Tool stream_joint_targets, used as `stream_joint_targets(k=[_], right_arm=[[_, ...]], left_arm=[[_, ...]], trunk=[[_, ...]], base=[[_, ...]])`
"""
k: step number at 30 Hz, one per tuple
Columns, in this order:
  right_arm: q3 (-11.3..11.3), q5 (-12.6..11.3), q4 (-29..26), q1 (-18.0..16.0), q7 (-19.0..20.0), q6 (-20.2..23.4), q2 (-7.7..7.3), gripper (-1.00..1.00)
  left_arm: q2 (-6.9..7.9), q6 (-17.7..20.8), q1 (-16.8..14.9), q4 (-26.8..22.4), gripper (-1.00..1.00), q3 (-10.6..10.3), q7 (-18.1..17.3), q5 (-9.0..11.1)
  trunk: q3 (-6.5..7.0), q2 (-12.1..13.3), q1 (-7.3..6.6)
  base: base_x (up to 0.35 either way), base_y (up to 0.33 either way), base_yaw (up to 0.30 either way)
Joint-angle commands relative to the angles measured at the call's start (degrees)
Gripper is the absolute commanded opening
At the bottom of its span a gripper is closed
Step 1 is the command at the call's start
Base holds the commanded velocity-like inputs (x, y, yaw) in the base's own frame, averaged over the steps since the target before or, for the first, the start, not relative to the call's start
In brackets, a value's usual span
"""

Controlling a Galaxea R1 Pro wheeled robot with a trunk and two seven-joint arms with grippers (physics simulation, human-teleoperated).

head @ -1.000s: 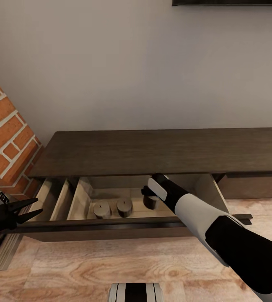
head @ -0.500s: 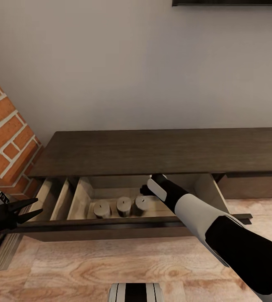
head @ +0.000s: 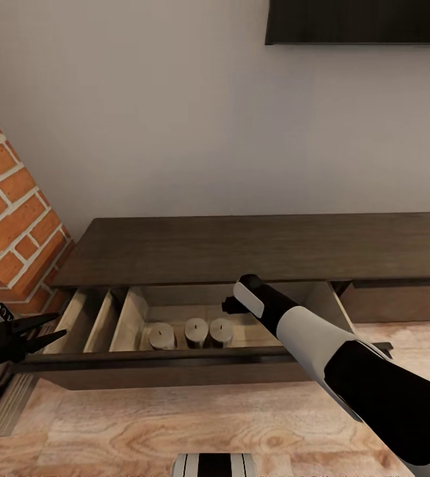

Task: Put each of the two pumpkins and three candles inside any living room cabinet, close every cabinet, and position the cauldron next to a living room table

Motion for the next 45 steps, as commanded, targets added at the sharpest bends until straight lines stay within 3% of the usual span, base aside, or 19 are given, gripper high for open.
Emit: stream_joint_targets(k=[1,18,45], right_arm=[[0.3,-0.6,0.0,-0.1,-0.5,0.1,0.0,1.0],[-0.2,-0.7,-0.4,-0.1,-0.7,0.1,0.0,1.0],[-0.2,-0.6,-0.5,-0.1,-0.9,-0.1,0.0,1.0]], left_arm=[[0.01,0.2,0.0,0.0,1.0,0.0,-0.3,-0.2],[0.02,0.2,0.0,0.0,1.0,-0.1,-0.3,-0.3],[-0.07,0.2,0.0,0.0,1.0,-0.4,-0.2,-0.3]], trunk=[[0.18,0.0,-0.05],[3.95,0.2,-0.49],[8.8,11.1,-6.42]], base=[[-0.229,0.0,0.0],[-0.081,0.0,0.0],[-0.087,0.0,0.0]])
